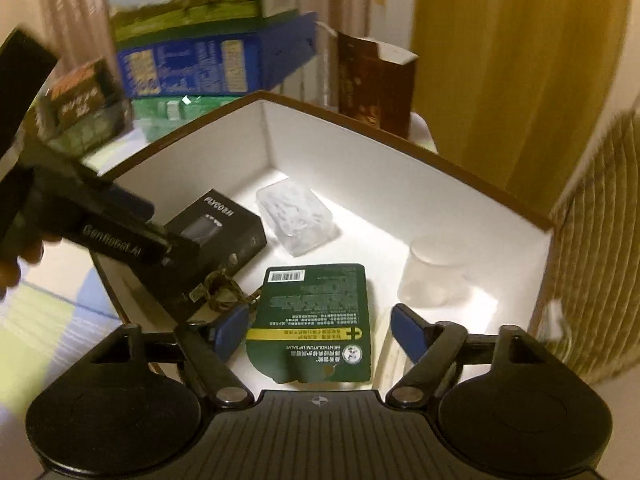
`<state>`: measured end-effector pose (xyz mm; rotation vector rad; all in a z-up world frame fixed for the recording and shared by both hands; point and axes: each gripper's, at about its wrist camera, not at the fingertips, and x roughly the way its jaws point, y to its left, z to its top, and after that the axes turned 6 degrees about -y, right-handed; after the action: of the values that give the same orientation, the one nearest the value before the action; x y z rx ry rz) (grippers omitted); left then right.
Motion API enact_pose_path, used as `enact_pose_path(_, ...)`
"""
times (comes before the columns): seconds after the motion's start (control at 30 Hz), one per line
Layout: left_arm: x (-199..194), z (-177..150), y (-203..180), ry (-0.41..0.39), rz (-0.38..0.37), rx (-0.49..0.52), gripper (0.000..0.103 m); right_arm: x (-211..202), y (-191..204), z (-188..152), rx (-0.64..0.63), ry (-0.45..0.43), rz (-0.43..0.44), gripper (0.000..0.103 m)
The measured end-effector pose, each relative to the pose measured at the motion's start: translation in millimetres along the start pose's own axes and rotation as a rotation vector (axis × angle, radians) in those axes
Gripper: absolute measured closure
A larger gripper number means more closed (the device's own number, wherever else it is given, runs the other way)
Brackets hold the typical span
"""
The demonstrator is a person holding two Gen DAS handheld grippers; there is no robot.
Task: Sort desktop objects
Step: 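Lower the green card package into the box and open the right tool, then withdraw both tools from the box toward the toothbrush and yellow packet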
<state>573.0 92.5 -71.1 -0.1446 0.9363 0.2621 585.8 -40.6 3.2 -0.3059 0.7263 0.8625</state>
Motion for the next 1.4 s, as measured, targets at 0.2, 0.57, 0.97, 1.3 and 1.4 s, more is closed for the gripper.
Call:
enact_pose_path(0.2, -4.3, -0.7, -3.9, -0.002, 0.005, 0.008, 0.021, -13.6, -10.7, 4.2, 0.113, 0.009, -0.001, 0.010)
enact_pose_path(0.57, -16.4, -3.5, -10.3, -0.005, 0.018, 0.019, 0.012, -33.9, -12.8, 1.8, 0.192, 0.022, -0.018, 0.002)
enact_pose_path(0.97, -49.1, -13.8, -14.2, -0.022, 0.027, 0.013, 0.010, -63.2, -8.8, -0.2, 0.257, 0.006, -0.046, 0.002)
enact_pose_path(1.3, -91.3, -35.7, -14.5, -0.073, 0.040, -0.002, 0.009, -93.8, 11.6, -6.1, 0.262, -0.047, -0.046, 0.002)
enact_pose_path(1.4, -104.6, -48.0, -12.6, -0.078, 0.040, -0.010, 0.009, -104.4, 20.9, -11.8, 0.246, -0.062, -0.052, 0.002)
